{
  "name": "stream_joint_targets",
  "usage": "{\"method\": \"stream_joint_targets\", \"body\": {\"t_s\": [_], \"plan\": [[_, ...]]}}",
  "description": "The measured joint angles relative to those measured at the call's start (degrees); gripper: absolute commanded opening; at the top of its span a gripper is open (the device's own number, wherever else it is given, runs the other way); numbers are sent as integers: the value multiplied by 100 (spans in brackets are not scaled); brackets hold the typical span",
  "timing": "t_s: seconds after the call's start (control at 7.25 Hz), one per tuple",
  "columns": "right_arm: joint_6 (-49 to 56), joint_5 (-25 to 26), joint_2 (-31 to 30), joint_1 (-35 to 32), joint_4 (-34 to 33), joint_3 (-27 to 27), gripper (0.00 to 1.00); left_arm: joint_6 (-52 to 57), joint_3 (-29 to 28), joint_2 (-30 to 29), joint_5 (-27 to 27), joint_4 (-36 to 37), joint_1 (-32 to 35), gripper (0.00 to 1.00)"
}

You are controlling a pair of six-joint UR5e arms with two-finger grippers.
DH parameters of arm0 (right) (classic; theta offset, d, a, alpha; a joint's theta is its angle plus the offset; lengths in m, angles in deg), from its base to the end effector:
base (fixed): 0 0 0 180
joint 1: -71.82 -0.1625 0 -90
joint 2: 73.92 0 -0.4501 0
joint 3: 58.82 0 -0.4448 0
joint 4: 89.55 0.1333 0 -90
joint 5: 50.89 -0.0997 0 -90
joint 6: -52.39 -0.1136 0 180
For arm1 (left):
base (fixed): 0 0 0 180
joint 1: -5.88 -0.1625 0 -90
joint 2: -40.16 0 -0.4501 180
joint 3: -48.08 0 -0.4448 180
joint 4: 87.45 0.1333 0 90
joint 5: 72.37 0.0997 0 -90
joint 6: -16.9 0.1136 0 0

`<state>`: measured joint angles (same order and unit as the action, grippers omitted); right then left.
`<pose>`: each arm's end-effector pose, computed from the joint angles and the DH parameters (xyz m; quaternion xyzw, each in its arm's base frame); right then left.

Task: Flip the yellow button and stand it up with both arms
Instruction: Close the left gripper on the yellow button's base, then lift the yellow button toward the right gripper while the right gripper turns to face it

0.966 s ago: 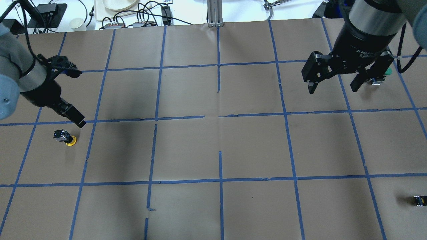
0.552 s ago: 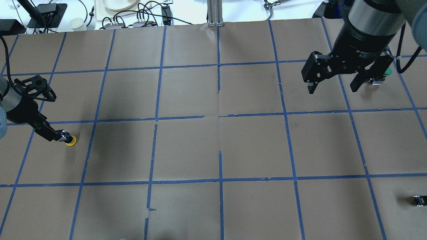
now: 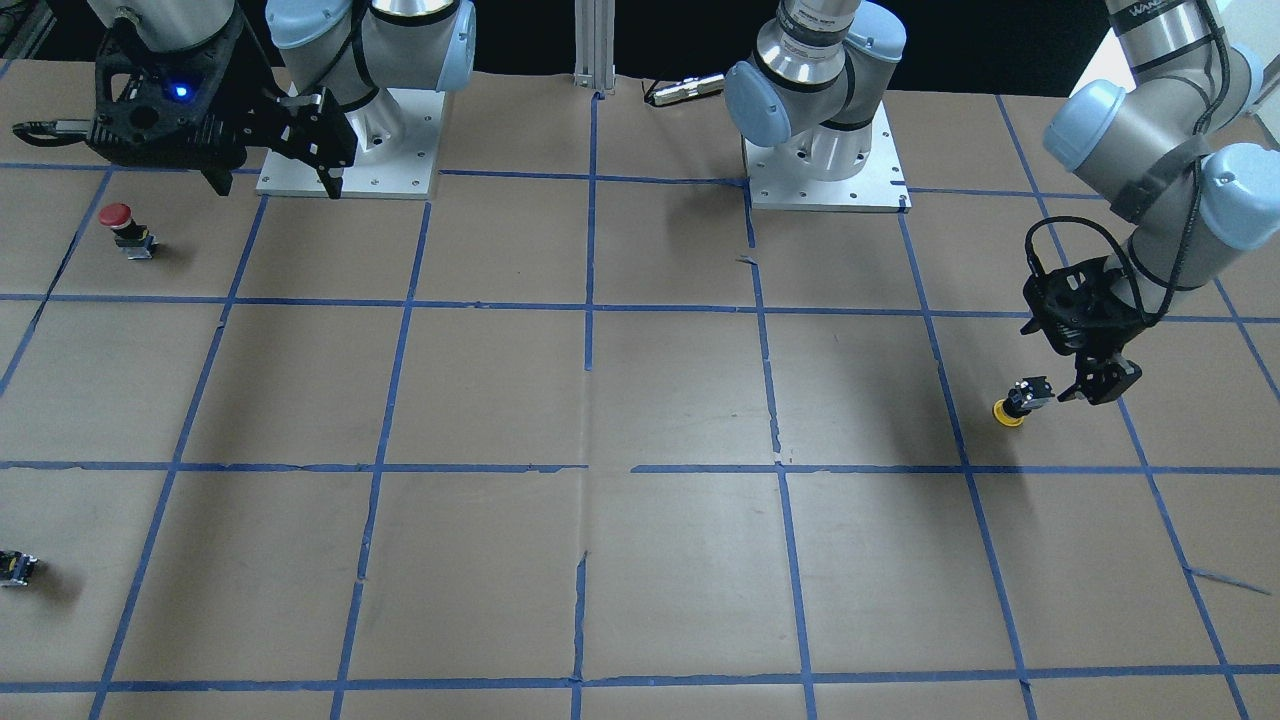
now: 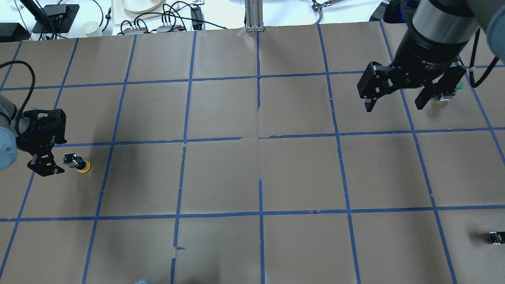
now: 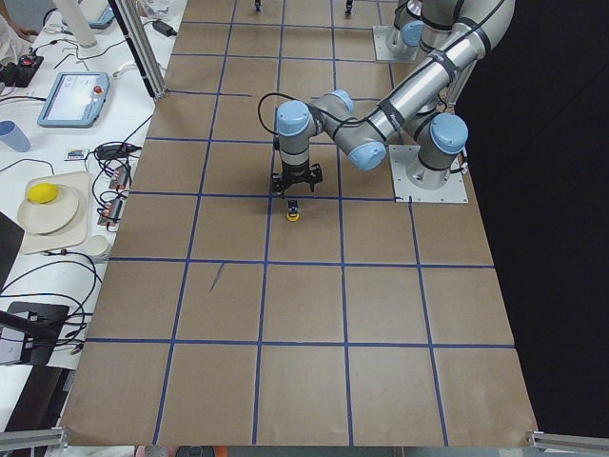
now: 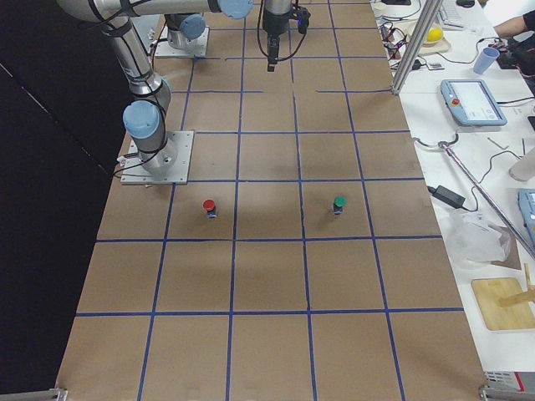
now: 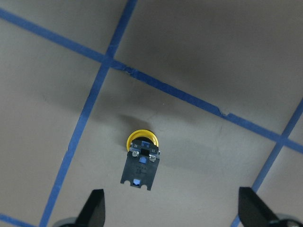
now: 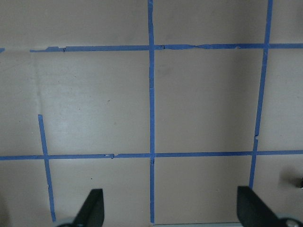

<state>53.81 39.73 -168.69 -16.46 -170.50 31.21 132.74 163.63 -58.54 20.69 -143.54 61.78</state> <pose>0.1171 -0.5005 0.5270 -0.0024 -0.9993 -0.0377 0.0044 0.1945 -0.5142 0.2431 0.6542 0.7559 0.0266 0.0041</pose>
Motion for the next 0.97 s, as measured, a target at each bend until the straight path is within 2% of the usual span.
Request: {"method": "stream_joint_targets", "body": {"t_s": [0.28, 0.55, 0.69, 0.97], "plan": [[-65, 62, -117, 3, 22, 9, 100, 872, 2, -294, -17, 356, 5, 99], [-449, 39, -230, 9, 51, 27, 100, 1143, 13, -405, -45, 446, 8, 97], [-629, 48, -387, 2, 111, 51, 100, 1170, 15, -431, -51, 467, 8, 87], [-696, -12, -578, 10, 208, 176, 100, 1161, 19, -459, -45, 474, 8, 43]]}}
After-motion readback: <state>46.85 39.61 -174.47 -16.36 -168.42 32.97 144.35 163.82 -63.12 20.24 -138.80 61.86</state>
